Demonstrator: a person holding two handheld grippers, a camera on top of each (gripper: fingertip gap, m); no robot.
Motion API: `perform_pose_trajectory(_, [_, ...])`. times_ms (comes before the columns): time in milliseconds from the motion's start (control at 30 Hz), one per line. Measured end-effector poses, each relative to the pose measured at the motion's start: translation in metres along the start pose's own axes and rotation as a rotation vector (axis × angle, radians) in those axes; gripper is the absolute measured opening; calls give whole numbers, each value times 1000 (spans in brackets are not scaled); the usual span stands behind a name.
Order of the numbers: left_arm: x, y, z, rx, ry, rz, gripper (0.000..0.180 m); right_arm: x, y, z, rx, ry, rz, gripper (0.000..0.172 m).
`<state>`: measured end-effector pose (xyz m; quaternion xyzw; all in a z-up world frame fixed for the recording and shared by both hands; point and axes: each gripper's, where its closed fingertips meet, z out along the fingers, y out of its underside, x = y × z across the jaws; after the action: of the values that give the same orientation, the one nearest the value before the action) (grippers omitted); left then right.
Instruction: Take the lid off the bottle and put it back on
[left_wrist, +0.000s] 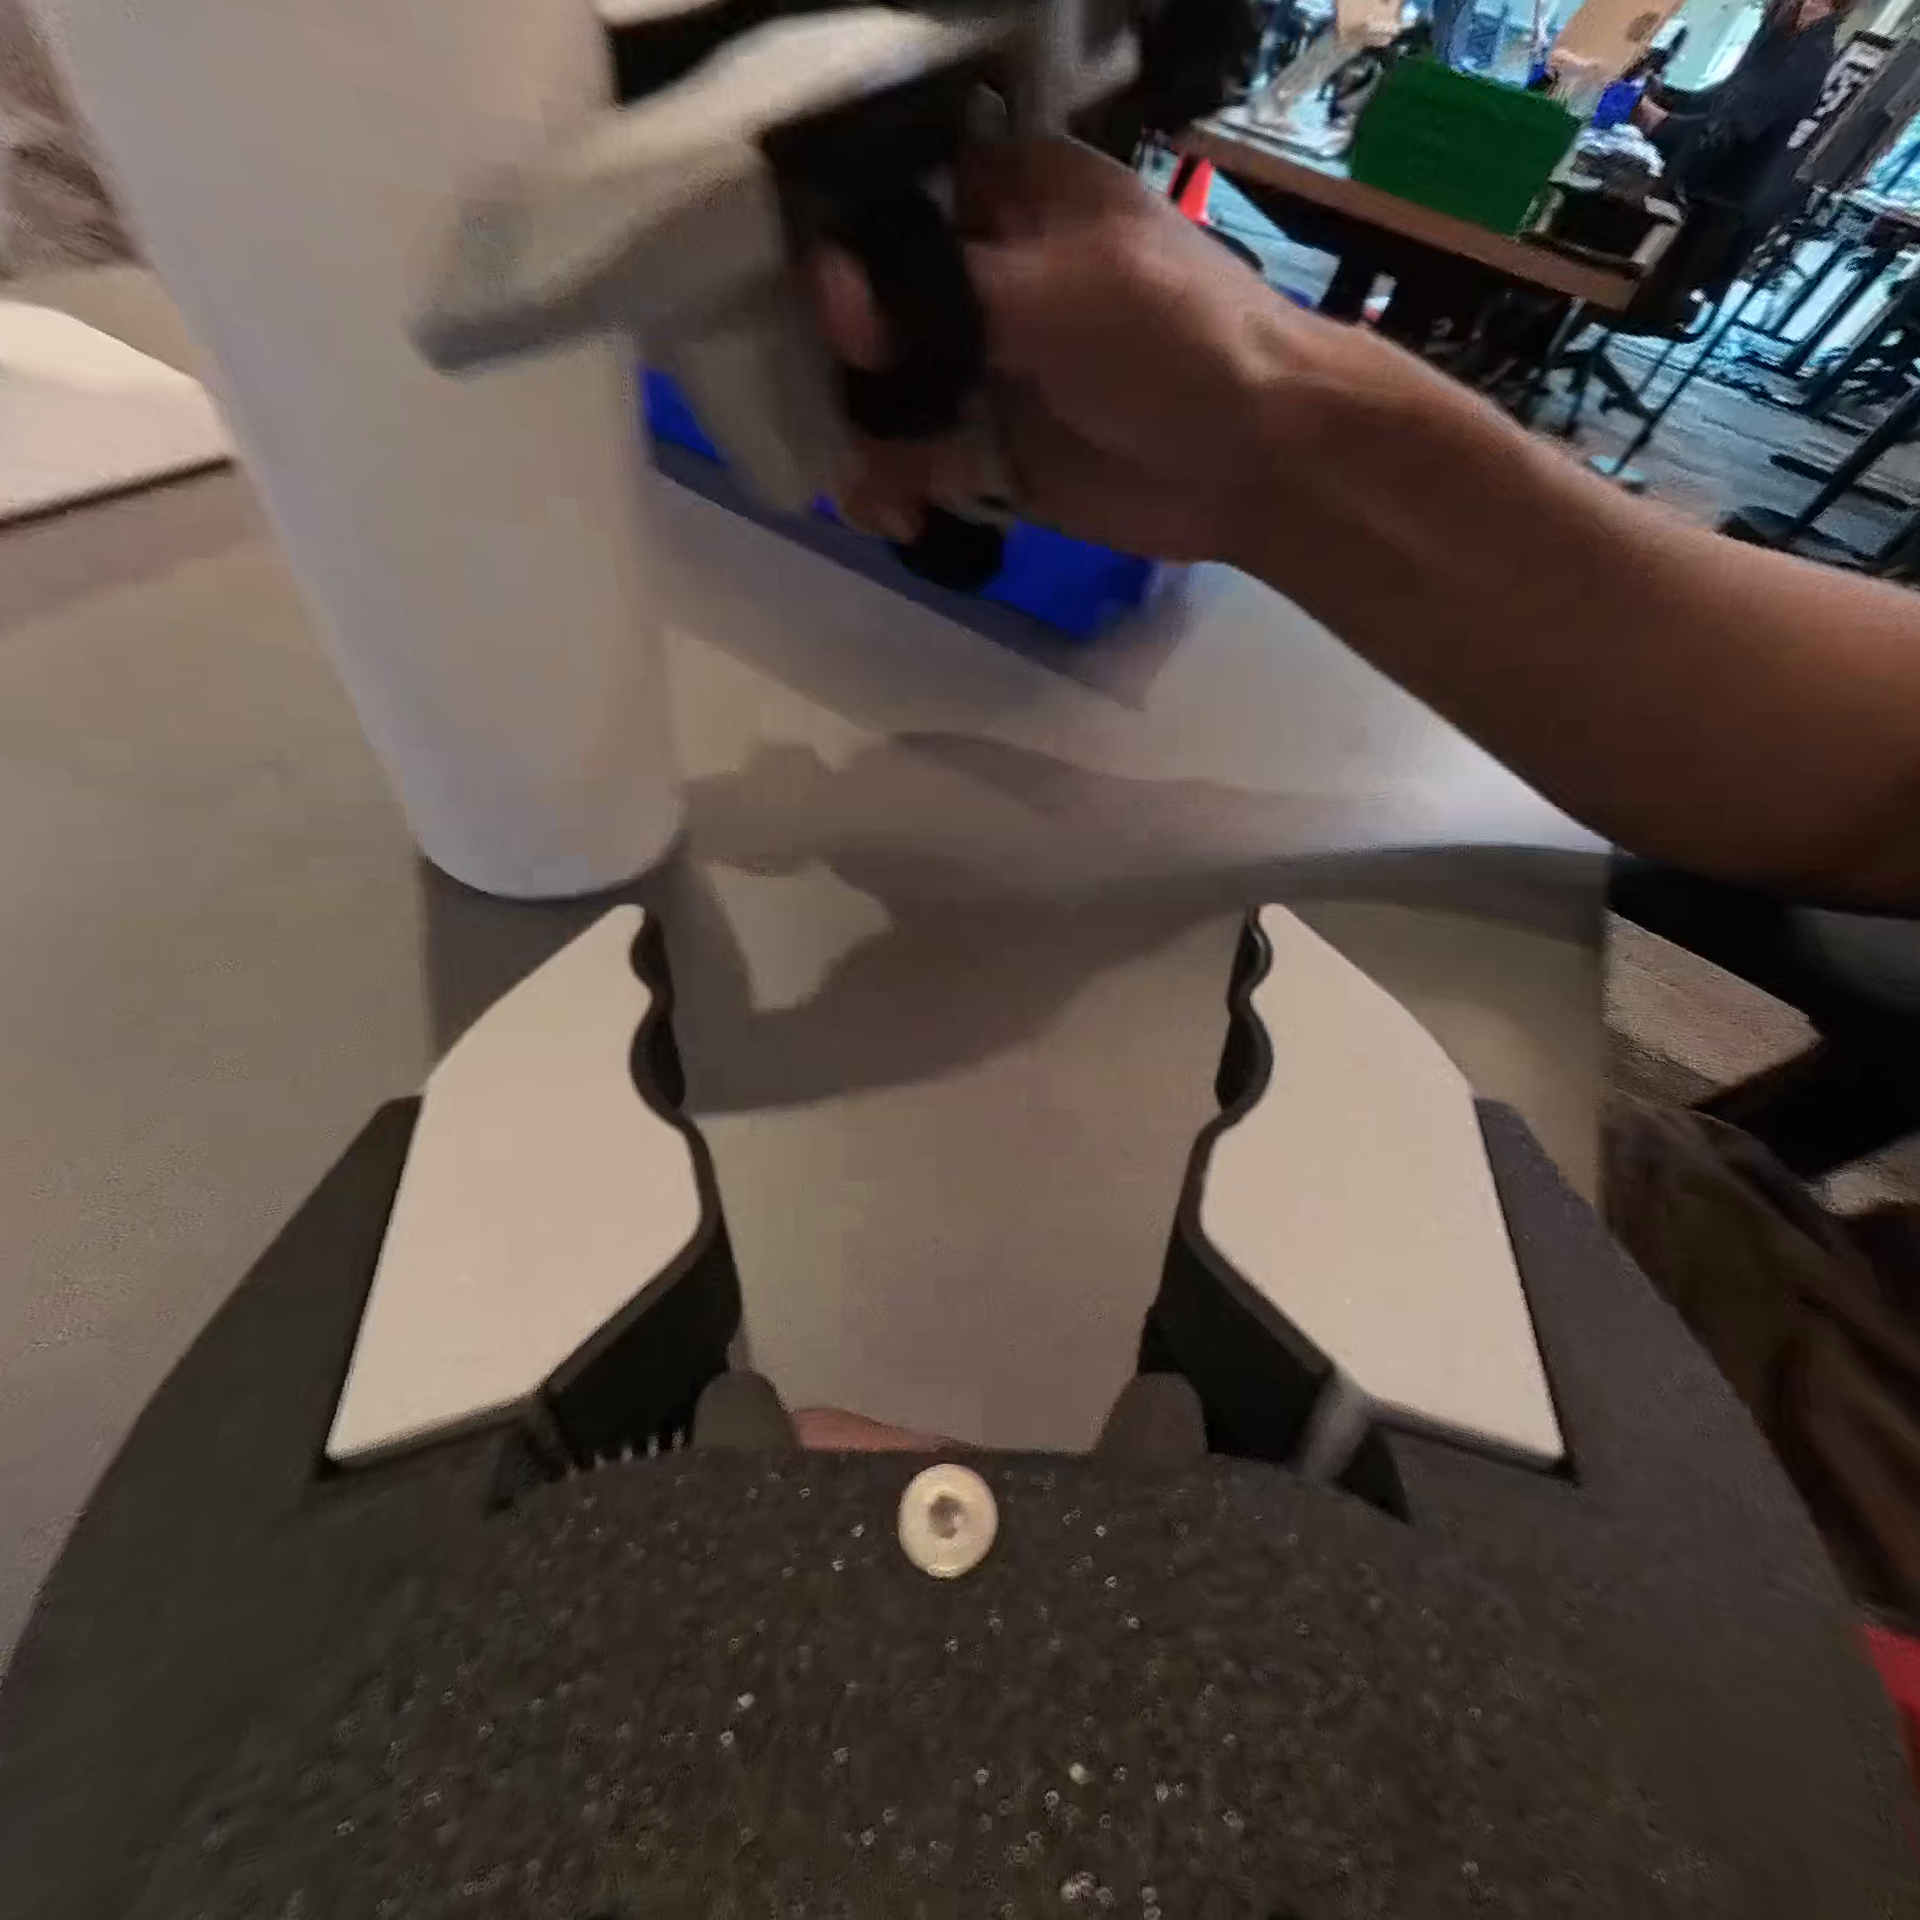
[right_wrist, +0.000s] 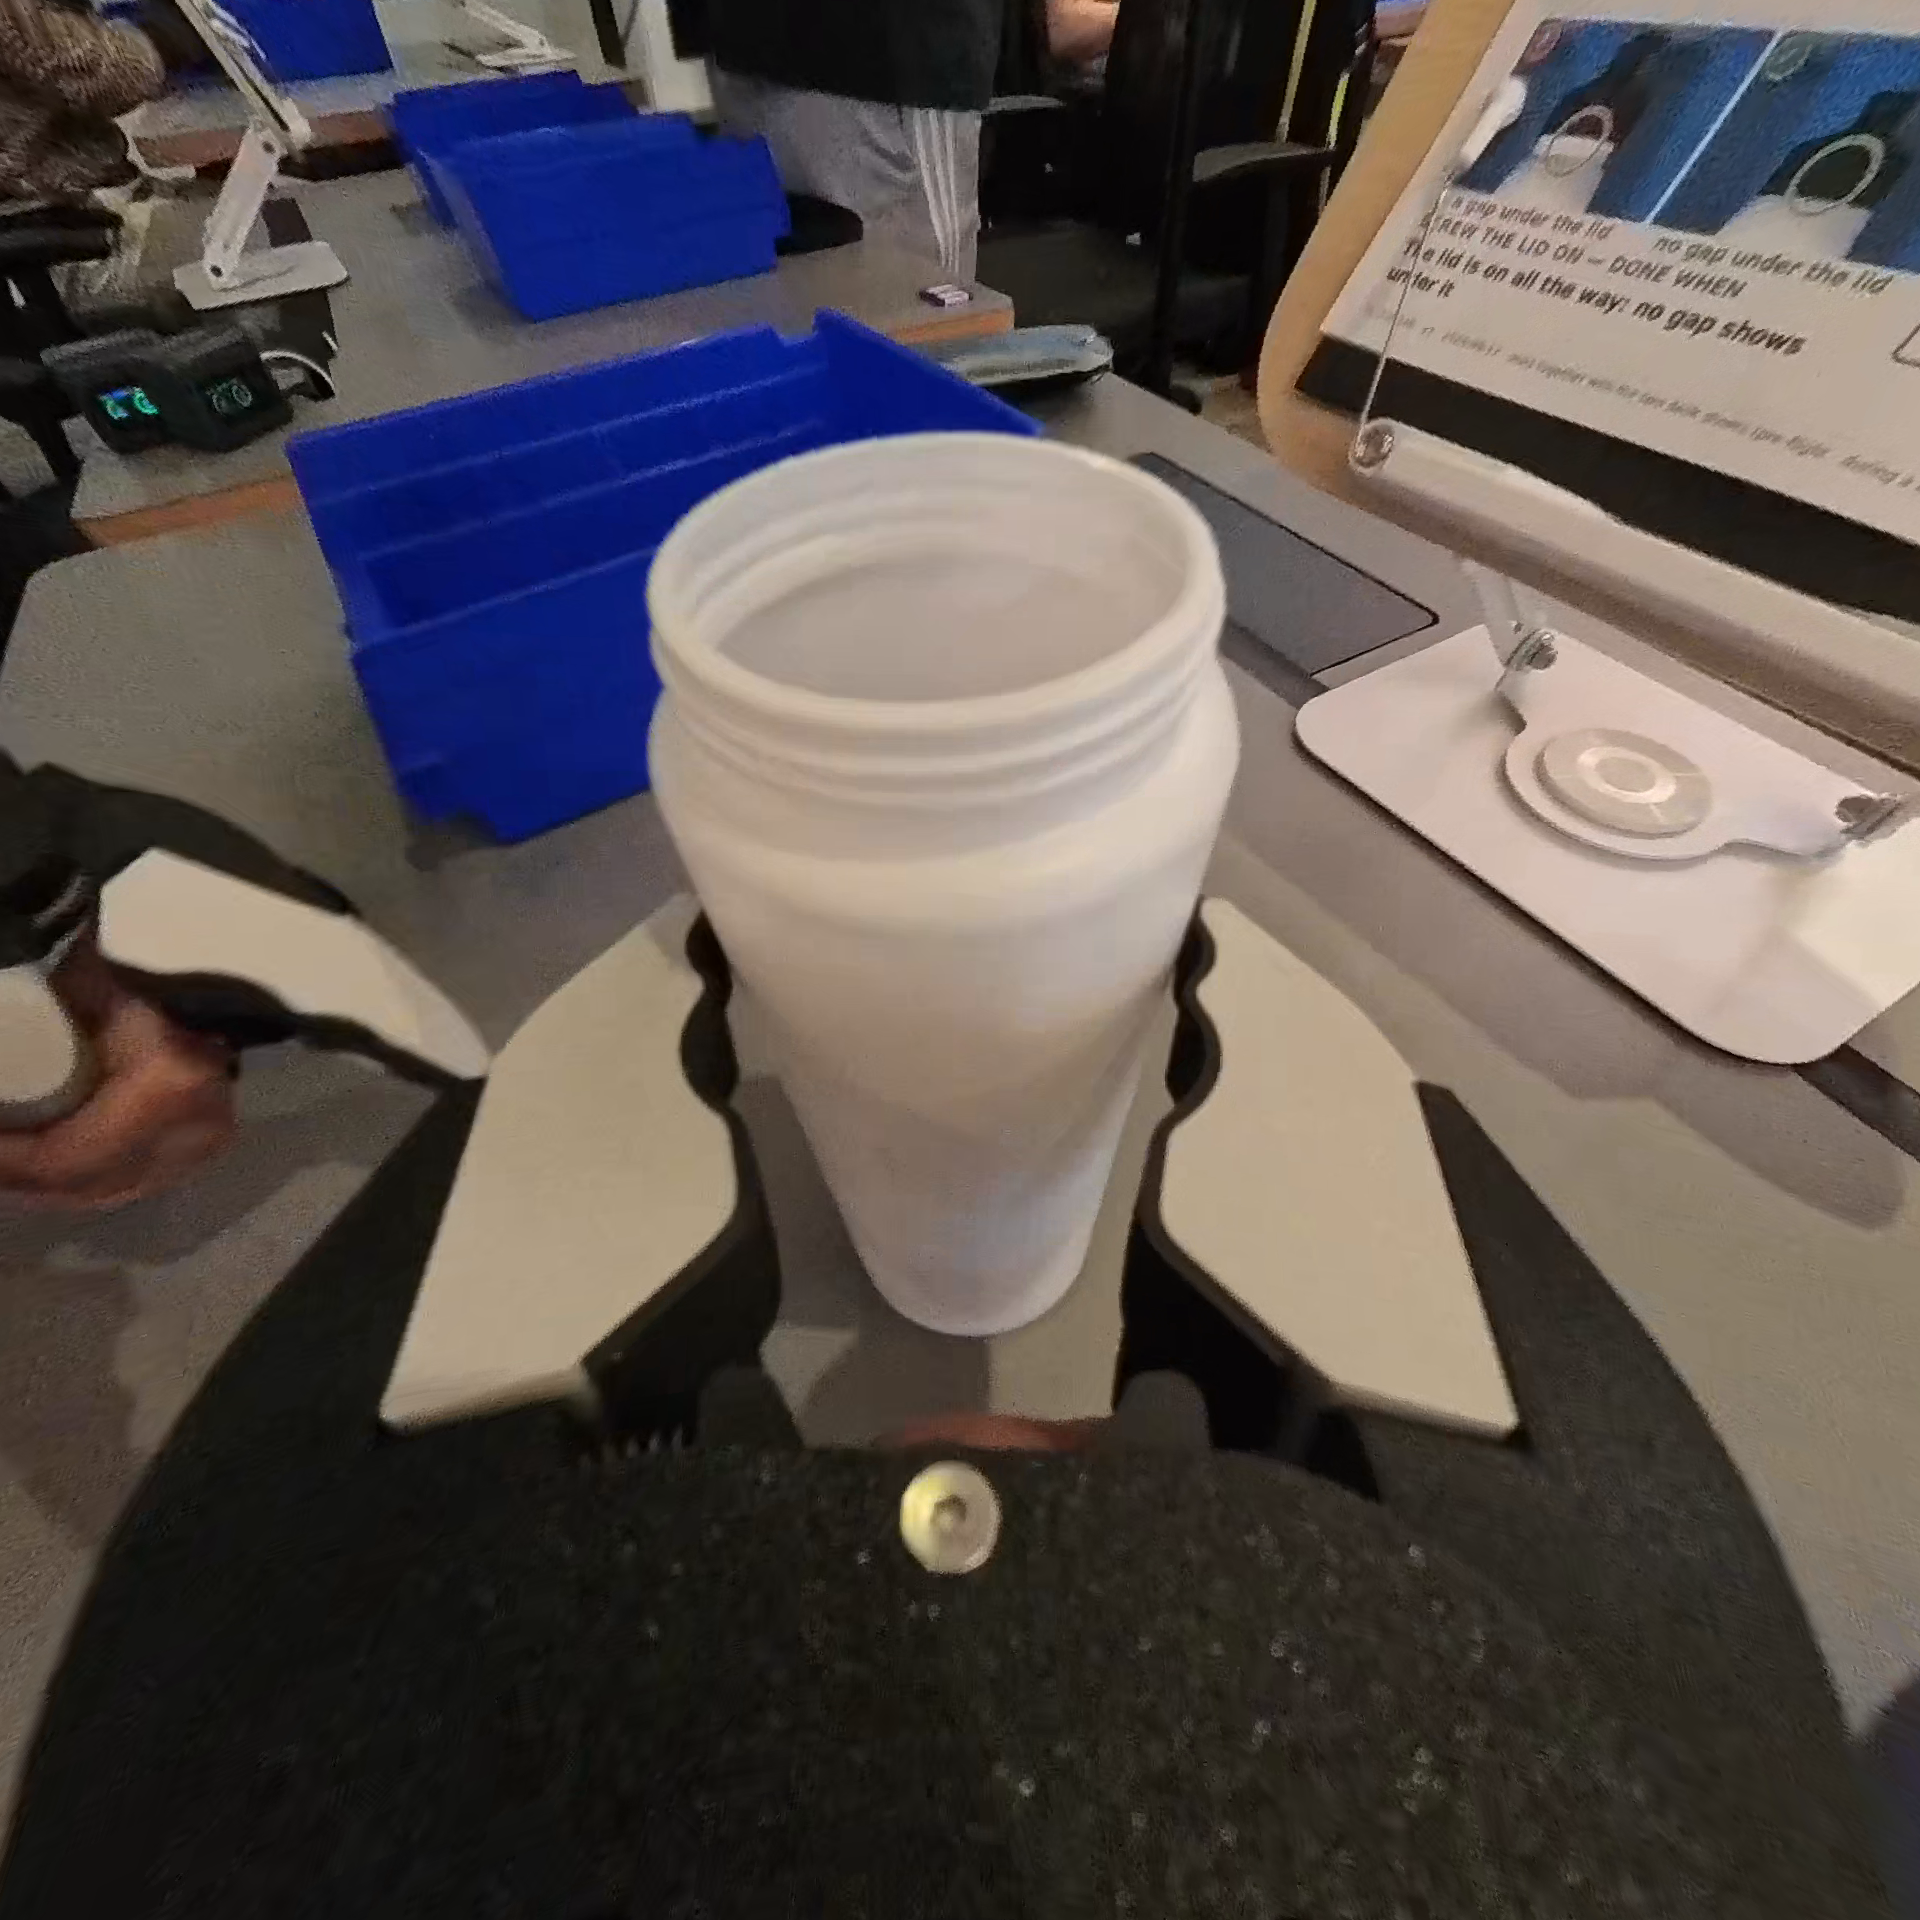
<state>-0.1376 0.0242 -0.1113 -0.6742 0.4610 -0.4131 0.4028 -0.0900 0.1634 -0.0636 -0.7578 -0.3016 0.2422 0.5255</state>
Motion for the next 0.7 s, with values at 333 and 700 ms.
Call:
perform_pose_trajectory(333, [14, 2, -27, 81, -5, 9, 89, 20, -140, -196, 316, 311, -118, 82])
perform_pose_trajectory(700, [26, -1, -19, 99, 51, 11, 86, 190, 35, -294, -346, 920, 335, 82])
